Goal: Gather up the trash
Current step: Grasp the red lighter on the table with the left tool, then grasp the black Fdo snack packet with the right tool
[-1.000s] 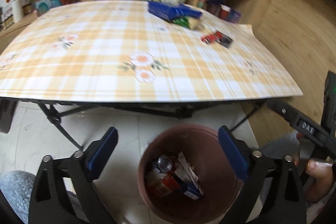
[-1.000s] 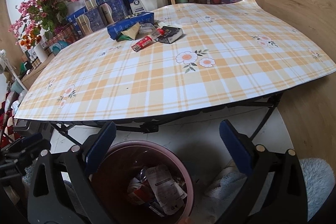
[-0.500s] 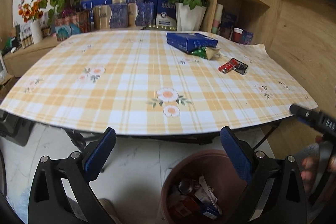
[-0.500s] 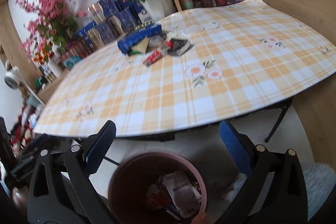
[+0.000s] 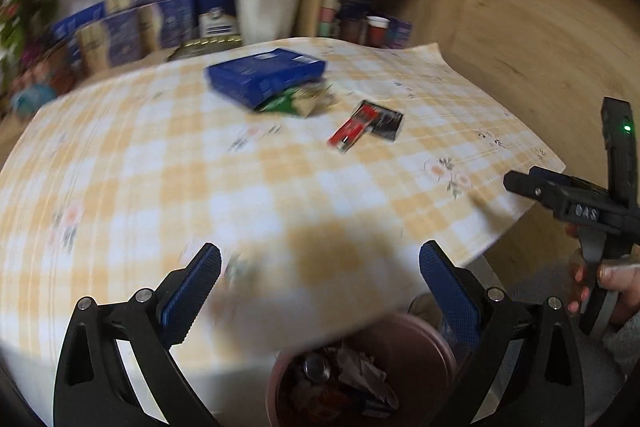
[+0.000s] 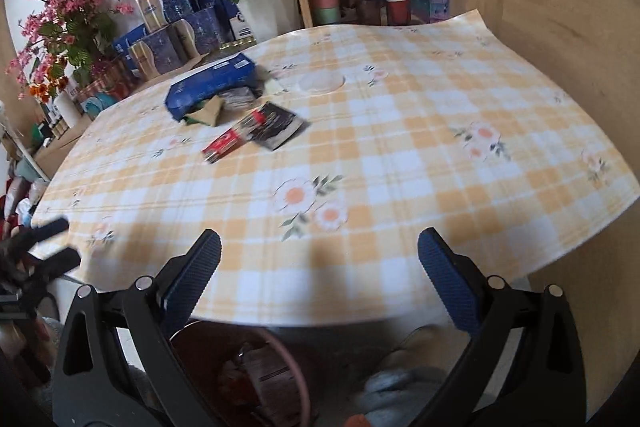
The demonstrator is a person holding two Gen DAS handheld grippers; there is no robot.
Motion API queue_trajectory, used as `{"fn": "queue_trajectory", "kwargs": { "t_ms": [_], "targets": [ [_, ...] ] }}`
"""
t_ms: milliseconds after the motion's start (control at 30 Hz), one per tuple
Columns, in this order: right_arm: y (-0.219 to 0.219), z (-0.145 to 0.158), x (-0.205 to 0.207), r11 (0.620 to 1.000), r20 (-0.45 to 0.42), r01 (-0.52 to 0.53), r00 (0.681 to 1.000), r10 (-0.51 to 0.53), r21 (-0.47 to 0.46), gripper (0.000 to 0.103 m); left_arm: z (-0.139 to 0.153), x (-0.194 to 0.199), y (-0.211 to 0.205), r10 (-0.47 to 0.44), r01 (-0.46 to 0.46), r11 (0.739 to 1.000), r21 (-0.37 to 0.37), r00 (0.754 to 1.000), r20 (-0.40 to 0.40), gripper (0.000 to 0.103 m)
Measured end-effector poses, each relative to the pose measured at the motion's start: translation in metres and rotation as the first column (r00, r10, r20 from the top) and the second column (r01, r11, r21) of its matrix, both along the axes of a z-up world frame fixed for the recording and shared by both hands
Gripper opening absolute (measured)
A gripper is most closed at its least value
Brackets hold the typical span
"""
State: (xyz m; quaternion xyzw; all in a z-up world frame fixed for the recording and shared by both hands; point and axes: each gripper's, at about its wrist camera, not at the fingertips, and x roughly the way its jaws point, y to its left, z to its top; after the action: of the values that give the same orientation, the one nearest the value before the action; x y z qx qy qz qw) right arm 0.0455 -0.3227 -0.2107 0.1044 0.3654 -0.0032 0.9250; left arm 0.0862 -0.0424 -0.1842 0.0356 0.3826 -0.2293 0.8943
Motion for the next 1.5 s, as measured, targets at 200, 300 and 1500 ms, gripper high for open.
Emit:
{"fn": "queue_trajectory", "kwargs": {
  "t_ms": [200, 300, 1500],
  "targets": [
    [-0.011, 0.002, 0.018, 0.998, 0.012, -0.052, 0.999, 0.051, 0.034, 0.097, -0.016, 0.082, -0.050, -0.100, 0.109, 0.992, 0.068, 0.988, -0.121, 0.058],
    [-0.015, 0.001, 0.023, 0.997, 0.009, -0.063, 0.998, 0.063, 0.046, 0.093, -0.016, 0.113, -0.071, -0.148, 0.156, 0.987, 0.040, 0.978, -0.149, 0.058],
    [0.065, -0.021, 0.205, 0.864, -0.282, -0.437, 0.887, 0.366, -0.252, 0.075, -0.025, 0.080, -0.018, -0.064, 0.073, 0.997, 0.029, 0.970, -0.233, 0.019]
  ]
}}
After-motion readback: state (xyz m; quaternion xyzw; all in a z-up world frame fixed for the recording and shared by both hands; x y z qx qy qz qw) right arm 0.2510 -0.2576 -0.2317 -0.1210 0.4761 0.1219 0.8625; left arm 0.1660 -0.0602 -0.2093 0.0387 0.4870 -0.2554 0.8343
